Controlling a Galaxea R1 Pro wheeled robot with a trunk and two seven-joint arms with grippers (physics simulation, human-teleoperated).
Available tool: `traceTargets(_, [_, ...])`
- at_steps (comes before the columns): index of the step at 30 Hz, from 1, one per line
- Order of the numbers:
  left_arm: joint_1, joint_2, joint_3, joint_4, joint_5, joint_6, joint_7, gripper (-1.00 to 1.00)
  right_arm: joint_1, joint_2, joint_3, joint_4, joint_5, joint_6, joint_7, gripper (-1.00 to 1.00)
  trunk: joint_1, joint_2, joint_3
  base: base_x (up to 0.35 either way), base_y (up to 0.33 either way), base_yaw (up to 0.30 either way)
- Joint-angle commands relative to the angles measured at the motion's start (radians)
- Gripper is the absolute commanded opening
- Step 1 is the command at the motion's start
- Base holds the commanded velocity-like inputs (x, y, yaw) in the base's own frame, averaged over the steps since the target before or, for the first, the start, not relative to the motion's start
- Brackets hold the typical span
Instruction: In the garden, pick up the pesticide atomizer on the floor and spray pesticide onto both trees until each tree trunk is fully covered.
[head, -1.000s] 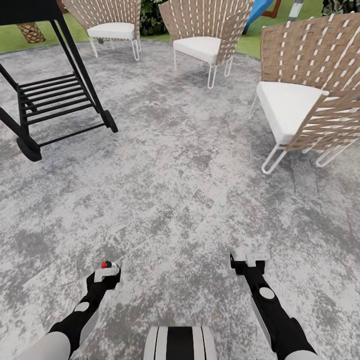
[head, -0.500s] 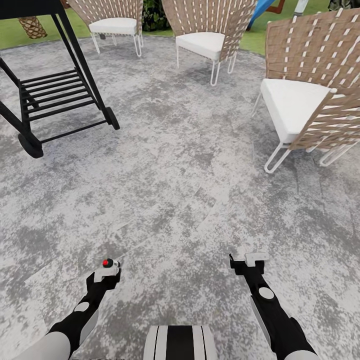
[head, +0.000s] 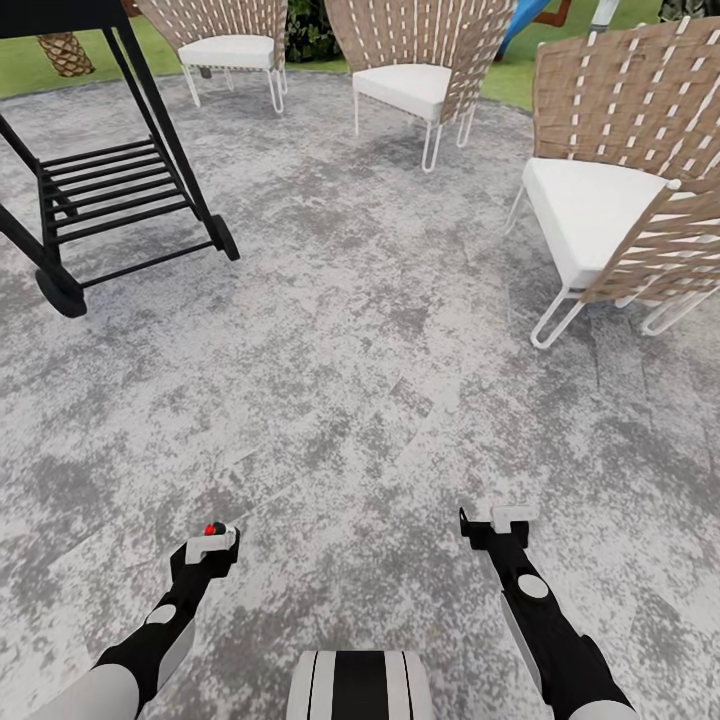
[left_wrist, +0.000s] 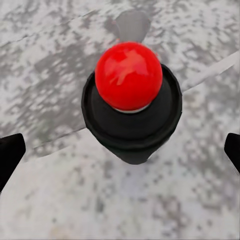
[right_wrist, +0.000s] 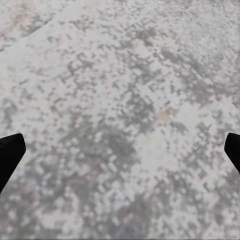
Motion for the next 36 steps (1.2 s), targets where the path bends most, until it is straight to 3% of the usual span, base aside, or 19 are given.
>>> traceTargets(1, [0.0,0.0,-0.001,0.001,0.005,-0.003,0.0,1.0,0.0,0.001,-0.002,0.001,0.01,-0.002,-0.002,1.0,0.0,0.0,0.0,0.028,0.0,0.0])
traceTargets(36, [0.0,0.0,0.001,0.001,0.005,-0.003,0.0,1.0,0.0,0.001,-0.003,0.001,0.01,-0.002,-0.002,1.0,0.0,0.0,0.012,0.014,0.0,0.0])
